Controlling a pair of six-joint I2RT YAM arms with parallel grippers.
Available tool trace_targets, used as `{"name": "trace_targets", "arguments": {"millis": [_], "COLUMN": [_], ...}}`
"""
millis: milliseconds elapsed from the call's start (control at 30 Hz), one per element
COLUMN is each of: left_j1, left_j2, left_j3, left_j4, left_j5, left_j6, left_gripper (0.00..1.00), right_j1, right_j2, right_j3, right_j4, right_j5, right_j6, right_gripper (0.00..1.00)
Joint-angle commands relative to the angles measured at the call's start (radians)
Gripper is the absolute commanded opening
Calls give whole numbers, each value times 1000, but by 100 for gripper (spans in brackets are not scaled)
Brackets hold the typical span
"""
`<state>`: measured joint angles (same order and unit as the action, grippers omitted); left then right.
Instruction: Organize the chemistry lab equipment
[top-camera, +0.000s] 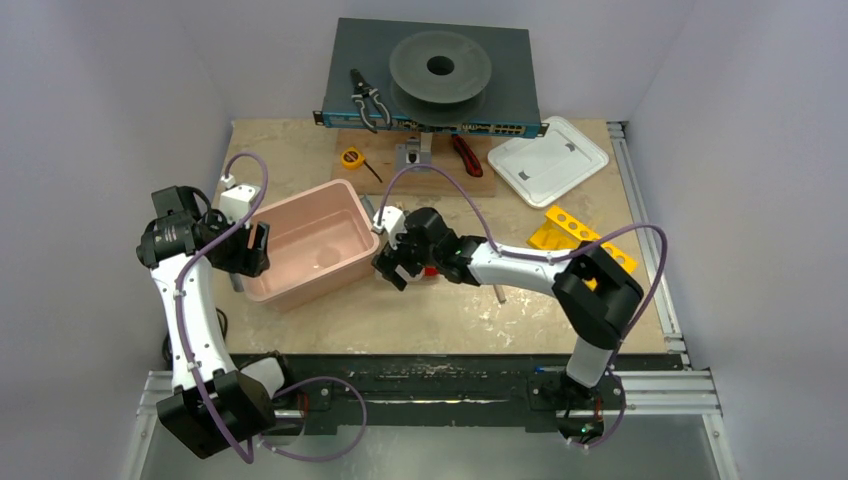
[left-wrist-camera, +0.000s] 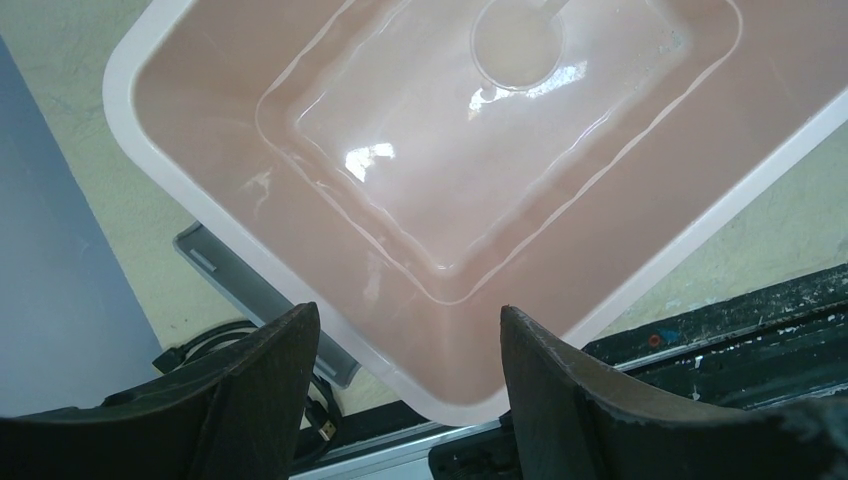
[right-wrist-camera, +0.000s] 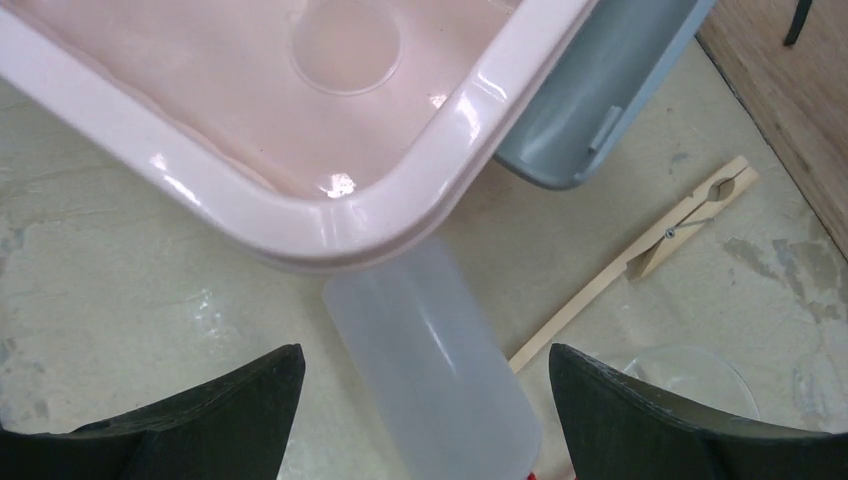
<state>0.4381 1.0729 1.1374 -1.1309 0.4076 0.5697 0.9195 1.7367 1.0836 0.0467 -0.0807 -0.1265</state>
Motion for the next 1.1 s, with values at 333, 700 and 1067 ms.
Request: {"name": "trace_targets", "arguments": {"millis": [333, 700, 1067], "left_j1": [8, 8, 7], "left_j2": [-6, -20, -22], "left_j3": [44, 50, 44], "left_j4": [2, -8, -8], "left_j5": [-7, -14, -7], "left_j6": [14, 27, 33], "left_gripper": [67, 67, 67], "right_j1": [9, 65, 68], "right_j2": [82, 66, -195], "right_j3": [6, -63, -174], "right_j4": [66, 67, 28], "right_j5": [27, 101, 133], "right_j6": [2, 90, 210], "right_gripper": [86, 61, 0]}}
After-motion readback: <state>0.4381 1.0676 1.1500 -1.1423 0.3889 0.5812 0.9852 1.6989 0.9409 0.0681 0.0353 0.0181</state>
